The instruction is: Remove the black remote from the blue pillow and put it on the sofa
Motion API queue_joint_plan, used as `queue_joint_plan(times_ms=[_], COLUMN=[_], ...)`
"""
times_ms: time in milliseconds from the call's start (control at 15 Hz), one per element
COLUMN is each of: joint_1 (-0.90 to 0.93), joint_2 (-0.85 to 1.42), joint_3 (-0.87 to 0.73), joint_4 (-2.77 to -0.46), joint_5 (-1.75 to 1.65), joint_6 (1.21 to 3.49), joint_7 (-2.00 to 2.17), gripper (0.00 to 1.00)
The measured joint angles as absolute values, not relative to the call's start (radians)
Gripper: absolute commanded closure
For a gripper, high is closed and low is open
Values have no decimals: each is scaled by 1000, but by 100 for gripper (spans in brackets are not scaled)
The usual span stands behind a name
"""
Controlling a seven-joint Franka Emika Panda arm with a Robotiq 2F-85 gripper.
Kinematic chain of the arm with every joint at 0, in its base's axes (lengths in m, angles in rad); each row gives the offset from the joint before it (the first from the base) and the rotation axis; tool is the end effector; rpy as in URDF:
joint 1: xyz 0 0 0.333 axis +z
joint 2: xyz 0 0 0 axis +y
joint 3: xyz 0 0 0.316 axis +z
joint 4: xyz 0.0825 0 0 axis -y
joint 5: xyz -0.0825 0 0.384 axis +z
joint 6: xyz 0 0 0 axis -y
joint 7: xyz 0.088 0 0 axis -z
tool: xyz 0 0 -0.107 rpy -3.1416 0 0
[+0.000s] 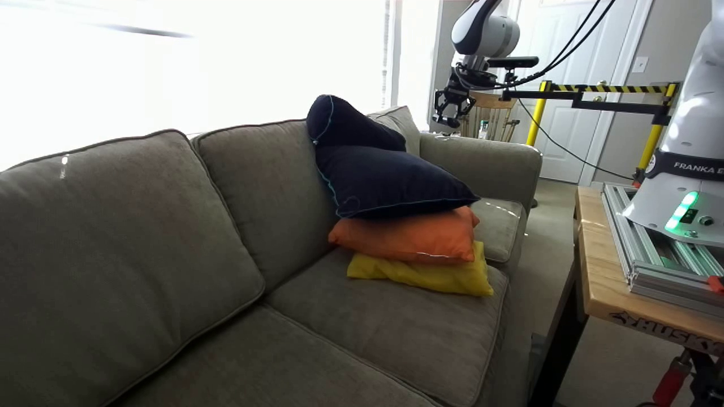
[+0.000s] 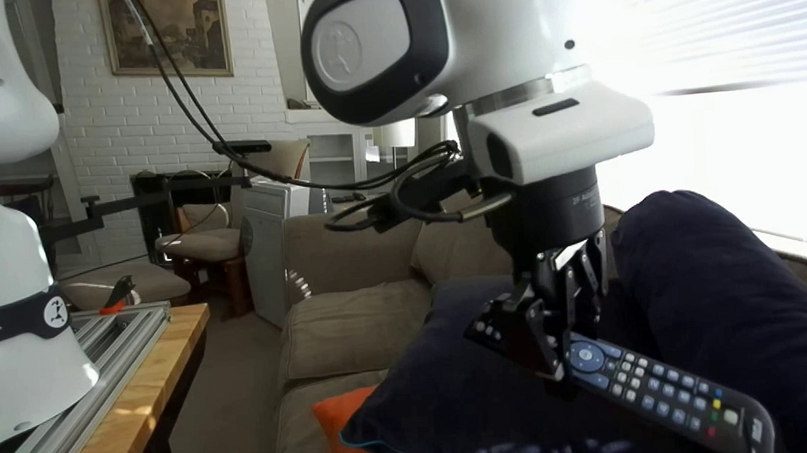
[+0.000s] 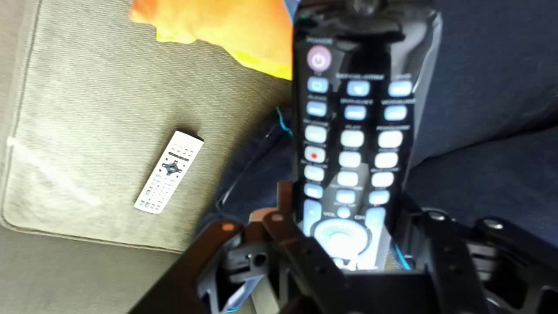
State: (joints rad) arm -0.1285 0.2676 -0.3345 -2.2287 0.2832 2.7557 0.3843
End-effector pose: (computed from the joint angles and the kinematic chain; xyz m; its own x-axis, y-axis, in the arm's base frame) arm 0.5077 -0.2638 0.2862 0.4494 -0.8666 0.2168 -0.8536 -0.4881 -0.1817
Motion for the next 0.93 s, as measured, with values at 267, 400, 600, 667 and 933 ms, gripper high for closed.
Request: queue_joint_plan(times_ms=[267,400,600,667,933], joint_1=[-140,-150,-172,-181,-220], joint_2=[255,256,260,266,320], joint_3=[-401,-421,-427,-428,-428], joint_4=[-2299,-2324,-2352,-2360,-2374], joint_5=[227,225,227,227,228], joint_6=[2799,2817,2840,2856,2931], joint_7=[450,472,486,486,486], gripper=[72,72,72,72,72])
